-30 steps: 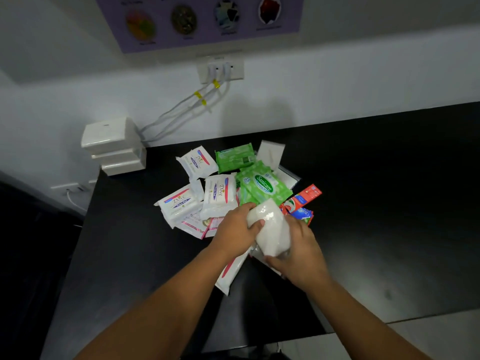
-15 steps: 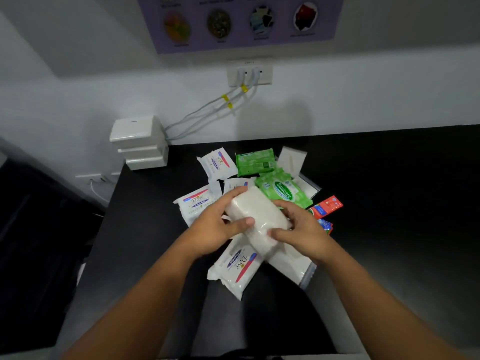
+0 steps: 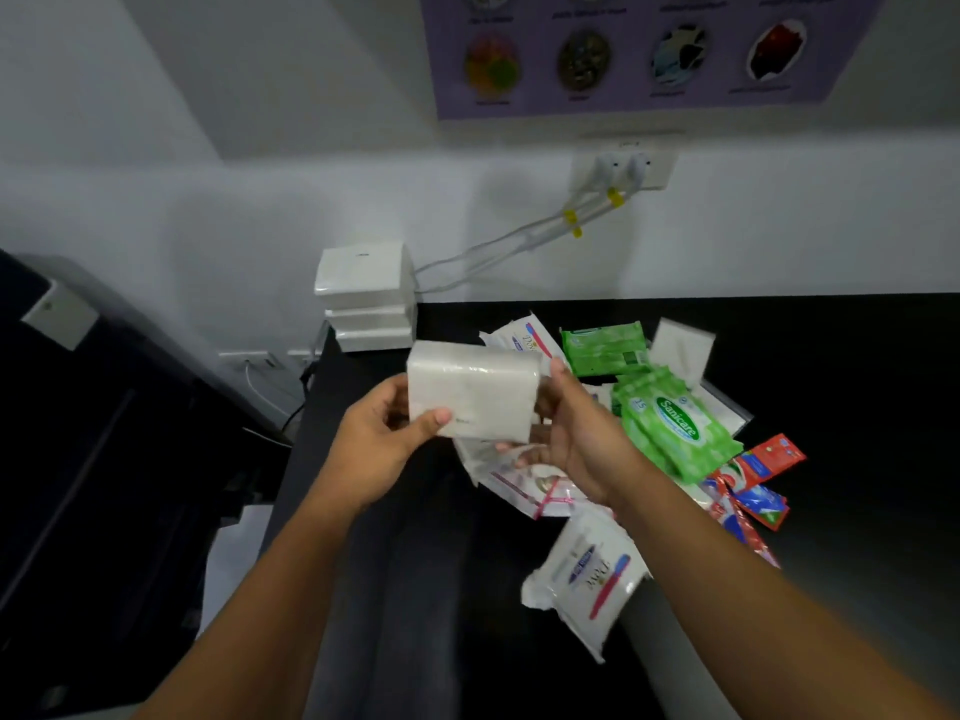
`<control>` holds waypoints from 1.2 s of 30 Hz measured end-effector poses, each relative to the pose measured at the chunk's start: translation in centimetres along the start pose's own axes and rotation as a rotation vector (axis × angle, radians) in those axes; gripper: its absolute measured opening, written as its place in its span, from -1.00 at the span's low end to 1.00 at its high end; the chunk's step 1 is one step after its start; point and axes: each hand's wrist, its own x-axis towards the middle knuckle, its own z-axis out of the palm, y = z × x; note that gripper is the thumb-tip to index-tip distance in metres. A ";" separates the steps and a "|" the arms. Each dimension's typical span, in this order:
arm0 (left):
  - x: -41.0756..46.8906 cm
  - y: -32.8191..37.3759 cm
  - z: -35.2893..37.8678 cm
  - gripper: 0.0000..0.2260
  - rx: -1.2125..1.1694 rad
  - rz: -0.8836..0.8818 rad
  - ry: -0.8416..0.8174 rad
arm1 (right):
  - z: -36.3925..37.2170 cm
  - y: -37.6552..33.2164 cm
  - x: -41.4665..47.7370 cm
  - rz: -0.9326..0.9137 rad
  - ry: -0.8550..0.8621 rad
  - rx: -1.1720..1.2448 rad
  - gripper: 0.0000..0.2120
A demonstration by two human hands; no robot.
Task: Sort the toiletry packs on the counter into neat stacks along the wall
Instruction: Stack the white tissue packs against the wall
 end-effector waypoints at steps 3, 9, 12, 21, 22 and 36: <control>1.9 0.2 -2.3 -0.64 -0.023 0.024 0.125 | 3.4 -0.3 3.5 -0.214 0.106 -0.286 -0.61; 8.0 1.9 -7.2 -0.69 0.043 0.030 0.367 | 9.9 -3.7 10.3 -0.406 0.245 -0.556 -0.74; 11.4 2.7 -9.9 -0.59 0.081 0.045 0.421 | 12.3 -5.4 13.3 -0.451 0.296 -0.462 -0.79; 19.1 3.3 -13.0 -0.57 0.271 0.014 0.452 | 15.3 -8.1 20.5 -0.274 0.489 -0.576 -0.54; 19.5 3.1 -13.1 -0.56 0.294 -0.005 0.452 | 15.4 -8.1 20.8 -0.254 0.498 -0.585 -0.52; 21.3 -0.5 -13.4 -0.65 -0.270 -0.350 0.118 | 17.3 -5.6 23.4 0.041 0.378 -0.416 -0.33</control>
